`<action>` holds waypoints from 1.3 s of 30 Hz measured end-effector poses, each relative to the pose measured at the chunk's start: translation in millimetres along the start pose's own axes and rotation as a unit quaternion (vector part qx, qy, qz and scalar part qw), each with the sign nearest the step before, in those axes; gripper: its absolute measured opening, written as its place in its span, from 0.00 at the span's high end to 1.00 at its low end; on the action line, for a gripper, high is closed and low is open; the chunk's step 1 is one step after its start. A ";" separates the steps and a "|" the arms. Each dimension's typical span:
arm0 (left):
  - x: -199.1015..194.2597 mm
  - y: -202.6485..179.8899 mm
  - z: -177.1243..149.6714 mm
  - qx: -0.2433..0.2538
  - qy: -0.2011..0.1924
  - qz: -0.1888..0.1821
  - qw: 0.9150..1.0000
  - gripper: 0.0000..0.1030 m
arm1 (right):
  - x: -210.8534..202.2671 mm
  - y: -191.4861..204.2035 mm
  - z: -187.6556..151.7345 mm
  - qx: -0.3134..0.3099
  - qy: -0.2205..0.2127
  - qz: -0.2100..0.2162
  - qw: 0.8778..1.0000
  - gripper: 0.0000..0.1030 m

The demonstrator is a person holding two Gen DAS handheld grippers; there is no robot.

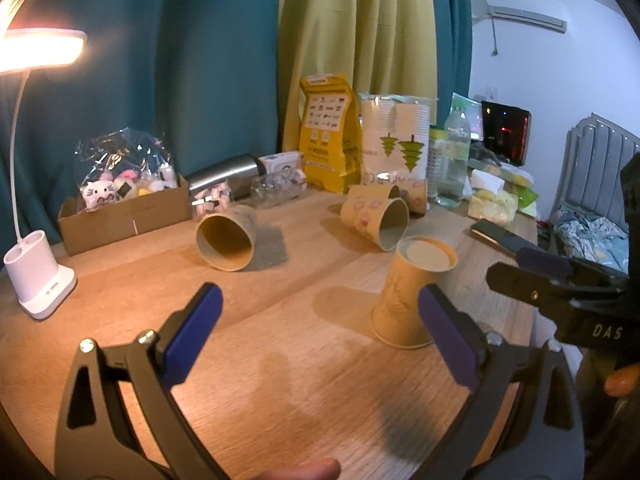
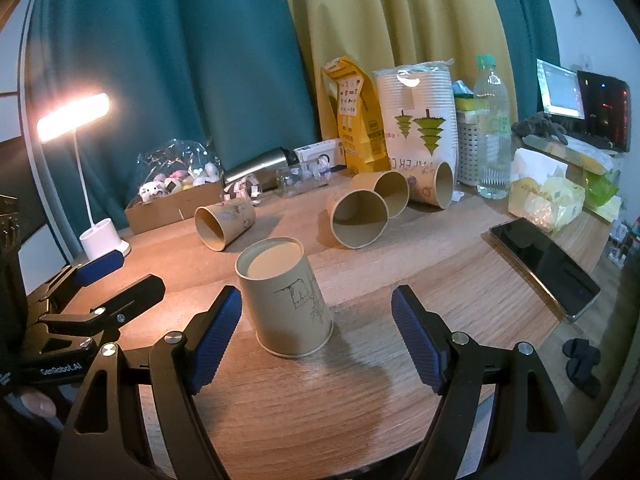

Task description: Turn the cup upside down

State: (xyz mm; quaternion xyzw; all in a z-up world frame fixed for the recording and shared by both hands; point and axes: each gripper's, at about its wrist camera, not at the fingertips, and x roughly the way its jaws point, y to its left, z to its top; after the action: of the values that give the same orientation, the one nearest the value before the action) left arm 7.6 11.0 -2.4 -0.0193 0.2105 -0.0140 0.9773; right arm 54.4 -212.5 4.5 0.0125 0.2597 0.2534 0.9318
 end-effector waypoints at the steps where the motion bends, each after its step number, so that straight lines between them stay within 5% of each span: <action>1: -0.3 -0.5 -0.3 0.001 0.000 0.000 1.000 0.03 | 0.0 -0.1 0.0 0.000 0.001 0.000 1.000 0.22; 39: 2.7 -4.9 -0.9 0.003 0.004 -0.007 1.000 0.03 | 4.0 -2.0 -4.6 0.002 0.005 0.005 1.000 0.22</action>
State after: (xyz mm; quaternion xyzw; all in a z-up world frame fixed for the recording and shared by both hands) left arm 9.7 6.0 -4.2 -0.0175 0.2145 -0.0213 0.9763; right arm 56.0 -212.8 -1.7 0.0143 0.2652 0.2571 0.9292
